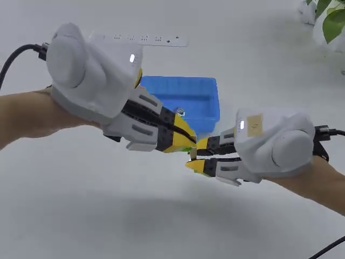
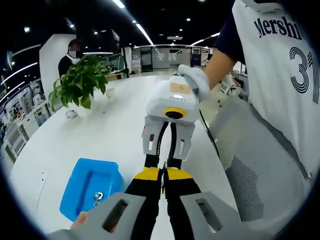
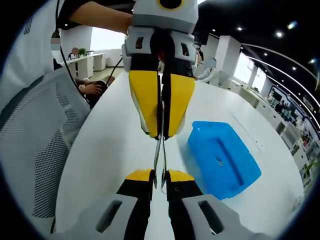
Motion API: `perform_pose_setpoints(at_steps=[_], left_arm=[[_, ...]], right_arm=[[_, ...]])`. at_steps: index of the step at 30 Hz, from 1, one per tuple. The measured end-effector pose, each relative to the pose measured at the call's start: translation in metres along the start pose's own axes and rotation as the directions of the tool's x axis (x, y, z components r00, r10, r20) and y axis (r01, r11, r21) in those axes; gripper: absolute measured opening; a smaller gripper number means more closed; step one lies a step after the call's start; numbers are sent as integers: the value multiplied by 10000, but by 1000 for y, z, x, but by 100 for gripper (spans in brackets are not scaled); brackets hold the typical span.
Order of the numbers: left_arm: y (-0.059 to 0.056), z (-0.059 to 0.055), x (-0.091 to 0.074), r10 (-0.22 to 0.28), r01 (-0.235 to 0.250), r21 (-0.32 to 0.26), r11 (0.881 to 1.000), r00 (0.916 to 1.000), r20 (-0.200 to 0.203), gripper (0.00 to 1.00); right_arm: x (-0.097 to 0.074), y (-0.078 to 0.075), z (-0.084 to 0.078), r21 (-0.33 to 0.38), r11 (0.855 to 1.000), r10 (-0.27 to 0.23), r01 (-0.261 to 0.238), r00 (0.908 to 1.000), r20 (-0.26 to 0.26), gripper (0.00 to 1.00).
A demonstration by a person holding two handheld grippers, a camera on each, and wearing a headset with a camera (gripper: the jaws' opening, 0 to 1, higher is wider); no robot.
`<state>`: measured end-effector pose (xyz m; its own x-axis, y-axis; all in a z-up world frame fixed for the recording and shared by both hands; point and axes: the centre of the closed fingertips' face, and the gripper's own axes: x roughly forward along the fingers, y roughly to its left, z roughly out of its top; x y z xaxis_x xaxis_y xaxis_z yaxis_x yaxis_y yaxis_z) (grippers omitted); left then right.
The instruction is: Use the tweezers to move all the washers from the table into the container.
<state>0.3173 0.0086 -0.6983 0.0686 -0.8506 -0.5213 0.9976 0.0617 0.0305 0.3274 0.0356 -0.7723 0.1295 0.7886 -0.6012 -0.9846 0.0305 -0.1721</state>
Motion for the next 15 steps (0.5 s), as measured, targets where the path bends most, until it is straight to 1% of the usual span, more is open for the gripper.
perform_pose_setpoints(at_steps=[2,4,9,15], left_arm=[[2,-5,2,31,-31,-183,9998,10000,24,6],[4,-7,2,76,-75,-257,9996,10000,18,6],[8,-10,3,136,-137,-288,9995,9999,-49,6],[10,-13,6,120,-124,-293,9995,9998,-129,6]], right_arm=[[3,-1,-4,44,10000,22,-22,10000,-80,11],[5,-2,-5,140,9999,30,-29,10000,-63,11],[9,-4,-7,223,9997,103,-102,9999,-25,12],[10,-5,-11,278,9996,94,-93,9999,-43,12]])
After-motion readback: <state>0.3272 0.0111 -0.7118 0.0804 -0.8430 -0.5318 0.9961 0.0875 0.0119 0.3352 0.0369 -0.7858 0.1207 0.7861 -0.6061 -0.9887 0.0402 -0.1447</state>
